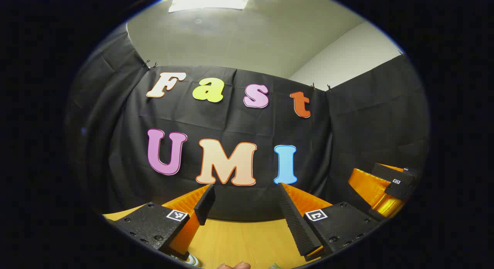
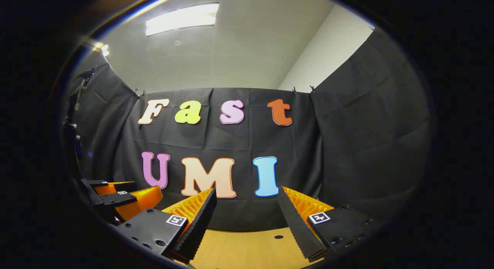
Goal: First open the suitcase, pack the skin care products into it, and then close the suitcase.
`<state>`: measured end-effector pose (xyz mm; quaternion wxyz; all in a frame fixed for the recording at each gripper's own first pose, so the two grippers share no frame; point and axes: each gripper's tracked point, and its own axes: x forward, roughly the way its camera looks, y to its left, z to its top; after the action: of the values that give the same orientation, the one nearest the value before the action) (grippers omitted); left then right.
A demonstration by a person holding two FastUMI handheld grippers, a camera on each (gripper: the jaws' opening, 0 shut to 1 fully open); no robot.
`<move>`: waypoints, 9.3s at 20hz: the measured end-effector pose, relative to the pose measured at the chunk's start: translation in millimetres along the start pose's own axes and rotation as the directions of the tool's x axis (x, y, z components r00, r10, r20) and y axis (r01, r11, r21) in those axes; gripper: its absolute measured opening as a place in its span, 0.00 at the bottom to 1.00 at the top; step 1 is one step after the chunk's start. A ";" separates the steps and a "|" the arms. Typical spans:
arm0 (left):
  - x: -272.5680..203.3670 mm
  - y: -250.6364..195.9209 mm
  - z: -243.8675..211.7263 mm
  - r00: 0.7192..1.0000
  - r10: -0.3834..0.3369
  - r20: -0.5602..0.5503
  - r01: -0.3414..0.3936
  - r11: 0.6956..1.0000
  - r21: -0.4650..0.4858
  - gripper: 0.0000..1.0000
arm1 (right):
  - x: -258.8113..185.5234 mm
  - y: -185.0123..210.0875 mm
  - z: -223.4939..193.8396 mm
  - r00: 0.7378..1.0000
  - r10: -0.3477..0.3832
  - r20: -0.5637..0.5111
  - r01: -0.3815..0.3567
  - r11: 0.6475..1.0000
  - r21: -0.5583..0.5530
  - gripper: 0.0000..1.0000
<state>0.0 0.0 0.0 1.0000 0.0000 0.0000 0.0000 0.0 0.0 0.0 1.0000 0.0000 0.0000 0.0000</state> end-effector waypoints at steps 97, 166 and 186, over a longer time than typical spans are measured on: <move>-80.5 638.5 -186.1 0.526 0.462 -0.714 -0.309 0.886 0.345 0.00 | 23.7 238.7 -205.3 0.919 0.160 -0.361 -0.163 0.986 0.020 0.99; -108.6 33.1 -425.5 0.694 -0.083 -0.715 0.059 0.997 -0.059 0.27 | -76.6 -24.7 -243.0 0.844 0.218 -0.491 -0.230 0.973 0.035 0.99; -148.3 187.6 -263.5 0.705 0.261 -0.660 -0.176 0.965 0.194 0.16 | -146.7 78.1 -450.8 0.591 0.387 -0.708 -0.408 0.900 0.152 0.82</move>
<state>-148.3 187.6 -263.5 0.9214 0.0581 0.3655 0.1185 -146.7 78.1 -450.8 0.8917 -0.0131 0.3937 0.2230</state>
